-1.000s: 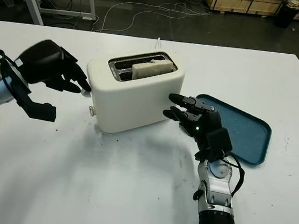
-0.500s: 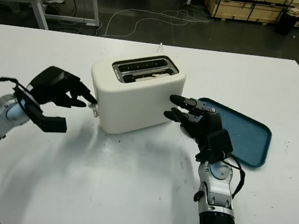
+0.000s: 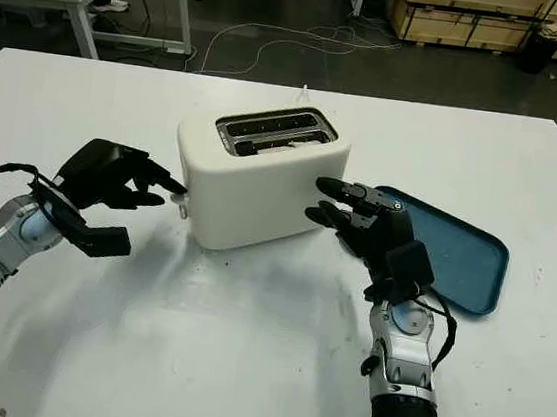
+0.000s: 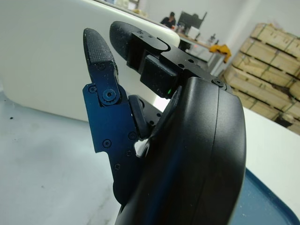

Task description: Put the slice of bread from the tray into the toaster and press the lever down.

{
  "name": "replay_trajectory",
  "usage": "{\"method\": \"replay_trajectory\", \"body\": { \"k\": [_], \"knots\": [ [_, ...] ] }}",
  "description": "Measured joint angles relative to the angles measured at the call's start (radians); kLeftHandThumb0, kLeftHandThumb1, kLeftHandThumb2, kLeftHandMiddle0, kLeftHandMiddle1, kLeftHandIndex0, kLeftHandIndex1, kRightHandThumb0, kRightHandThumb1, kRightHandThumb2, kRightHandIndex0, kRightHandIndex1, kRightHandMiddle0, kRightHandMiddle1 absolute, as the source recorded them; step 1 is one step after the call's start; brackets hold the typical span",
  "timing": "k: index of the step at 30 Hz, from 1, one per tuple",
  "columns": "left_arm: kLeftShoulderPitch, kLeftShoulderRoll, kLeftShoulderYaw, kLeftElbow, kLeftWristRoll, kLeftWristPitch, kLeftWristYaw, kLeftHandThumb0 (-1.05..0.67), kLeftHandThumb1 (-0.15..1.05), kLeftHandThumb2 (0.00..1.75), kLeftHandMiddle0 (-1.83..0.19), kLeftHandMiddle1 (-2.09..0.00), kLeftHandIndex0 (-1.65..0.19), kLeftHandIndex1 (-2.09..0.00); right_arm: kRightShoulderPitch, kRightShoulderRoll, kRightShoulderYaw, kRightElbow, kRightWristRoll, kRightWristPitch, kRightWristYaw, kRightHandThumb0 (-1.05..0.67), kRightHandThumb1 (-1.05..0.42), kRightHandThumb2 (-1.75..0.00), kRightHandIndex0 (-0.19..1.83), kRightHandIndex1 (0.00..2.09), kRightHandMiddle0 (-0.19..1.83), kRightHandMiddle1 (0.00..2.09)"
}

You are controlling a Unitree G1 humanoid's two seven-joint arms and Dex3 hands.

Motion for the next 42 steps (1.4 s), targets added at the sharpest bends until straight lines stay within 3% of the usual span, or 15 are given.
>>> {"method": "replay_trajectory", "body": {
  "k": [14, 18, 23, 30, 42],
  "knots": [
    [-0.017, 0.001, -0.011, -0.002, 0.000, -0.008, 0.000, -0.06, 0.79, 0.00, -0.88, -1.28, -1.22, -0.01, 0.000, 0.000, 0.000, 0.000, 0.000, 0.000, 0.000, -0.53, -0.92, -0.01, 1.27, 0.00, 1.13, 0.00],
    [-0.008, 0.001, -0.007, -0.037, -0.025, -0.015, 0.001, -0.06, 0.80, 0.01, -0.82, -1.44, -1.24, -0.01, 0.000, 0.000, 0.001, 0.000, 0.000, 0.000, 0.000, -0.53, -0.92, -0.01, 1.28, 0.00, 1.13, 0.00],
    [0.044, 0.008, 0.041, -0.152, -0.049, 0.032, -0.016, -0.06, 0.83, 0.01, -0.83, -1.37, -1.23, -0.01, 0.000, 0.001, 0.002, 0.000, 0.000, 0.000, 0.003, -0.53, -0.92, 0.00, 1.27, 0.00, 1.13, 0.00],
    [0.118, 0.007, 0.136, -0.287, -0.076, 0.078, -0.045, -0.09, 0.85, 0.01, -0.79, -1.54, -1.22, 0.00, 0.000, 0.003, 0.002, 0.000, 0.000, 0.000, 0.003, -0.53, -0.92, 0.00, 1.27, 0.00, 1.13, 0.00],
    [0.239, -0.010, 0.340, -0.609, -0.168, 0.178, -0.085, -0.06, 0.83, 0.00, -0.79, -1.46, -1.21, -0.01, 0.000, 0.006, 0.004, 0.000, 0.000, 0.000, 0.005, -0.54, -0.92, 0.00, 1.27, 0.00, 1.13, 0.00]
  ]
}}
